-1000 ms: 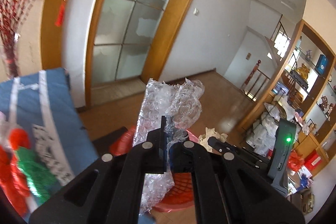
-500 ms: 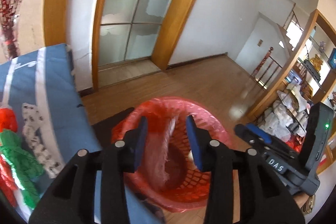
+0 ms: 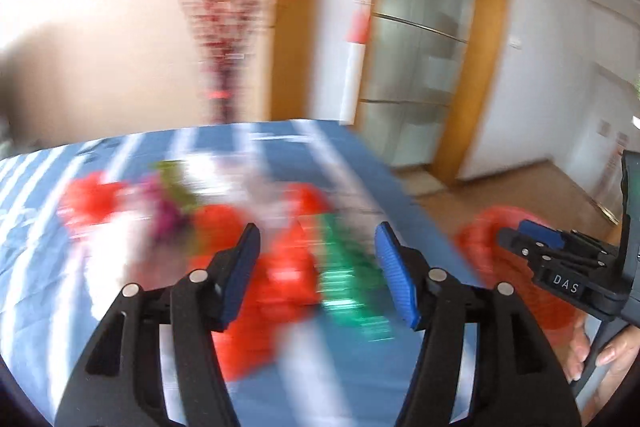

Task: Collect trash
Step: 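Grasp the white bag with the left tool while the right tool grasps the paw-print bag, then carry both bags over the wastebasket and release them from both tools, then grasp the red bag with the left tool while the right tool grasps the green bag, then carry both bags over the wastebasket and open both tools to drop them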

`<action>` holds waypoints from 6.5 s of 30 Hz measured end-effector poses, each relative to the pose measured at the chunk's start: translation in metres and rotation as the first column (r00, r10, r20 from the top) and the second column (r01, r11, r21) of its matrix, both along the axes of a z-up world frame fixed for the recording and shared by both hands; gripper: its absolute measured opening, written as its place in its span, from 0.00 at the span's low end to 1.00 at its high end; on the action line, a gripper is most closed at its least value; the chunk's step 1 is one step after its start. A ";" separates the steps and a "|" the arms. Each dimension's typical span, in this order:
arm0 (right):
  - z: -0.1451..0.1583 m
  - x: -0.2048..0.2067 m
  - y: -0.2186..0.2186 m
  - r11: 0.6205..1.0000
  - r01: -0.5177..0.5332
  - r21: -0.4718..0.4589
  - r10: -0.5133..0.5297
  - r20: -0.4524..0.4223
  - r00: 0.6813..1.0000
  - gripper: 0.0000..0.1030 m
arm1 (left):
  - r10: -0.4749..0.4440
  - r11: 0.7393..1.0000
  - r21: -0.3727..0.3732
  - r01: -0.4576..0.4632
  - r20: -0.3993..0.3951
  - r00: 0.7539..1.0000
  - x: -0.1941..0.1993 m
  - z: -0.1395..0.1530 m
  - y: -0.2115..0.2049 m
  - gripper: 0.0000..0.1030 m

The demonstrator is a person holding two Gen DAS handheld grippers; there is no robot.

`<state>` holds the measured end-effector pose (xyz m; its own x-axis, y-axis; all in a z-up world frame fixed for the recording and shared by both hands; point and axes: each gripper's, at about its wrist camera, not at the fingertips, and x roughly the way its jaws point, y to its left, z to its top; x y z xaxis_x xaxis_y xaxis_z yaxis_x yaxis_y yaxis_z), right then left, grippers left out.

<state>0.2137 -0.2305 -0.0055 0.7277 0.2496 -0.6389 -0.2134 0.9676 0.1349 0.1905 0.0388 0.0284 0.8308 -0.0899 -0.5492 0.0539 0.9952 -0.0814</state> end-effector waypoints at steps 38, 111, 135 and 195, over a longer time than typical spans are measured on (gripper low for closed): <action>-0.032 0.049 0.050 0.999 -0.010 -0.031 0.007 -0.113 0.994 0.08 | 0.189 0.976 -0.060 -0.208 -0.235 0.954 0.009 -0.069 0.127 0.16; -0.002 0.003 0.041 0.992 -0.097 0.078 0.098 -0.018 0.995 0.37 | 0.061 0.998 0.018 -0.060 -0.048 0.997 0.022 -0.015 0.033 0.58; -0.039 0.020 0.071 0.997 -0.082 -0.013 0.080 -0.140 0.987 0.23 | 0.275 0.962 0.049 -0.270 -0.182 0.944 0.056 -0.057 0.153 0.61; 0.015 -0.044 -0.195 0.917 0.373 0.141 -0.374 -0.022 0.927 0.23 | -0.632 0.774 -0.173 0.609 -0.155 0.759 0.035 -0.025 -0.266 0.14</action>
<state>0.1698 -0.4259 0.0092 0.7885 0.0459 -0.6133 0.1585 0.9483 0.2748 0.2253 -0.2273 0.0032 0.4501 -0.6147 -0.6477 0.6279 0.7336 -0.2599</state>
